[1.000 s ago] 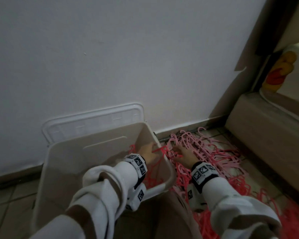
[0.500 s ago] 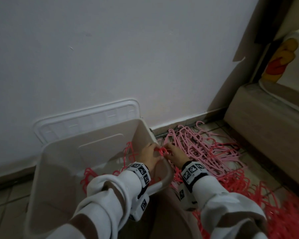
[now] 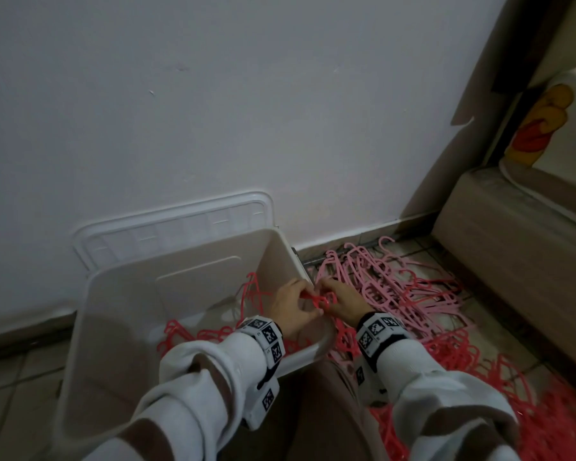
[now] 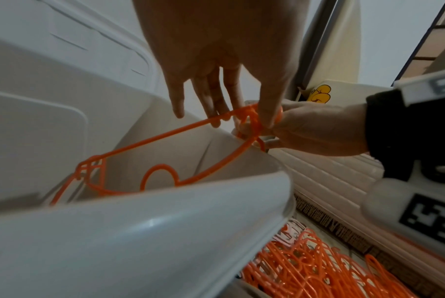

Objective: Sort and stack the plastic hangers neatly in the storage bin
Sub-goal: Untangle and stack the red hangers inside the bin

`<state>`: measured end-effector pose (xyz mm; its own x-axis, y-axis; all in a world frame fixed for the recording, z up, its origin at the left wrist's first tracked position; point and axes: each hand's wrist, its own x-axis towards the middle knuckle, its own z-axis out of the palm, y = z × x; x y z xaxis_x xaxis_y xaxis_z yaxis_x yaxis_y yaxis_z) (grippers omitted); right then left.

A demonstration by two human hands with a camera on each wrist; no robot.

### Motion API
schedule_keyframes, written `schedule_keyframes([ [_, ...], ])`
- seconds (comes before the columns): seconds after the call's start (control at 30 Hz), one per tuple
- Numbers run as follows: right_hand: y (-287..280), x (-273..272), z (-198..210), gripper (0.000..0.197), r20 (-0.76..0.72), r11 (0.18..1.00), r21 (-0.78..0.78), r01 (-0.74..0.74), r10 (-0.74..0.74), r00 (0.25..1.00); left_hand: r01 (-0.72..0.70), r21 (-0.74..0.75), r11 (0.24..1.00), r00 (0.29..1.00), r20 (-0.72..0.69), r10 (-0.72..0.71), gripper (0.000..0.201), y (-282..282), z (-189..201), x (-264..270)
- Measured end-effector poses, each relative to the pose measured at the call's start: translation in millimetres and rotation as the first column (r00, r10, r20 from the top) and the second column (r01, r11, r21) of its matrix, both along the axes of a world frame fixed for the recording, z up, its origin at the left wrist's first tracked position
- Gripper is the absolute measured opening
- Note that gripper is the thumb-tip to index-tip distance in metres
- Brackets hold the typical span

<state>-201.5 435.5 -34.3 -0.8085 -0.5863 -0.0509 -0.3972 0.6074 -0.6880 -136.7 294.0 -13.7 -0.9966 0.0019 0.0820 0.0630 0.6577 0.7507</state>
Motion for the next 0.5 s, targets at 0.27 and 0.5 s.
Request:
schedule_keyframes([
  [0.27,7.2,-3.4,19.5,0.01,-0.047,0.997,0.059,0.05,-0.047,0.998,0.088,-0.048,0.995,0.996,-0.018,-0.089,0.012,-6.6,4.0,5.1],
  [0.5,13.7,-13.3,62.2,0.027,-0.035,0.991,-0.054,0.124,-0.126,0.991,-0.023,-0.095,0.995,0.999,-0.048,0.018,0.016,-23.6,25.5,-1.9],
])
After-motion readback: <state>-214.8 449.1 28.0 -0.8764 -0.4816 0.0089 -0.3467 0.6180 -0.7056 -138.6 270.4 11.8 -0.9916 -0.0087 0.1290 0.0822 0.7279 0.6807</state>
